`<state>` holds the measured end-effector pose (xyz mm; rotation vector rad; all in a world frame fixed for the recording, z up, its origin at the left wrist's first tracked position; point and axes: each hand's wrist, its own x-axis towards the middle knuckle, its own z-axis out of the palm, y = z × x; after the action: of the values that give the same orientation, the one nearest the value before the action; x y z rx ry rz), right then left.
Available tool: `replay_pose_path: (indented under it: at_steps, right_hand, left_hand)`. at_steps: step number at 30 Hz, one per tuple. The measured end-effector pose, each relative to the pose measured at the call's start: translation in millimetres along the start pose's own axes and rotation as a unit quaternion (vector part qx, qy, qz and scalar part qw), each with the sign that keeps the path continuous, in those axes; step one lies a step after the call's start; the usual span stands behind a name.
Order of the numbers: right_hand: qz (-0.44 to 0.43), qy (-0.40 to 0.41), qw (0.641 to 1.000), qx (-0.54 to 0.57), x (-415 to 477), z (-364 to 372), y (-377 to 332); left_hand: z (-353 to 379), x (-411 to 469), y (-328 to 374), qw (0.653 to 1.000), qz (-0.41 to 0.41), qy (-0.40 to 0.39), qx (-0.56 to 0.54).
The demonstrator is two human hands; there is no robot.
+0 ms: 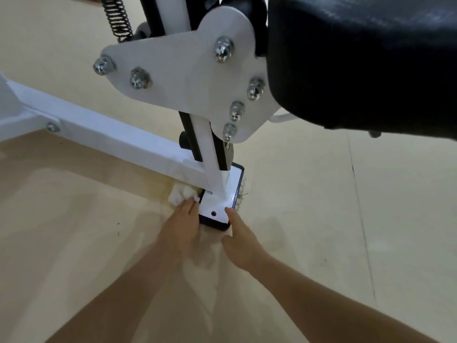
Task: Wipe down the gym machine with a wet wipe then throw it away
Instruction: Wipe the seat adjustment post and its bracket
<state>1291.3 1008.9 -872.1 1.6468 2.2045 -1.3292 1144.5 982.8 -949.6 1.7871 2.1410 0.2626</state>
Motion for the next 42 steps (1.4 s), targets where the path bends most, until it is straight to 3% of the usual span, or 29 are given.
replay_pose_path:
  at_steps: [3,9,11,14,16,17,19,20,22,25,27,30,35,39,42]
  right_hand:
    - [-0.028,0.000,0.999,-0.025,8.1,0.0,1.1]
    - [-0.073,0.023,0.997,-0.002,13.4,23.7,-8.0]
    - [-0.057,0.039,0.992,0.107,18.3,26.6,-11.2]
    - [-0.016,0.058,0.948,0.311,28.6,20.8,-16.3]
    - [0.003,0.135,0.946,0.295,35.4,12.1,-13.3]
    - [0.008,0.176,0.952,0.251,39.3,7.0,-10.4]
    - [-0.012,0.239,0.962,0.130,48.6,-1.0,-1.6]
    - [-0.041,0.240,0.968,0.060,53.4,-1.9,3.3]
    - [-0.134,0.163,0.973,-0.094,53.8,4.7,5.1]
    - [-0.254,0.056,0.899,-0.352,55.1,34.0,26.6]
    - [-0.190,0.040,0.877,-0.440,56.6,32.3,34.0]
    - [-0.121,0.033,0.886,-0.445,49.0,19.0,39.5]
    - [-0.084,0.010,0.902,-0.424,20.0,20.1,38.8]
    - [-0.143,0.062,0.903,-0.401,52.3,20.4,25.6]
    - [-0.146,0.053,0.912,-0.380,74.0,28.6,1.5]
  left_hand:
    - [7.6,-7.2,-7.9,0.992,-0.031,0.071,-0.104]
    - [-5.7,-15.7,-13.0,0.969,-0.072,0.138,-0.190]
    - [-20.0,-13.5,-0.9,0.934,-0.105,0.178,-0.292]
    - [-33.8,-5.6,26.9,0.852,-0.142,0.146,-0.483]
    - [-31.2,-0.7,33.8,0.825,-0.185,0.156,-0.511]
    - [-27.5,0.0,33.2,0.829,-0.202,0.165,-0.495]
    - [-19.2,-2.0,27.4,0.881,-0.189,0.166,-0.401]
    - [-14.8,-2.2,24.9,0.912,-0.162,0.162,-0.339]
    - [-4.3,0.5,22.4,0.954,-0.107,0.145,-0.239]
    - [5.6,0.2,24.7,0.995,-0.050,0.061,-0.066]
    - [8.1,-3.0,24.3,0.999,-0.014,-0.003,0.029]
    - [3.0,-5.6,26.7,0.995,0.029,-0.037,0.087]
    - [4.8,-15.3,34.6,0.980,0.109,-0.084,0.146]
    - [-8.8,-13.1,10.8,0.977,0.011,-0.095,0.190]
    - [-20.3,-8.7,5.6,0.980,-0.052,-0.107,0.159]
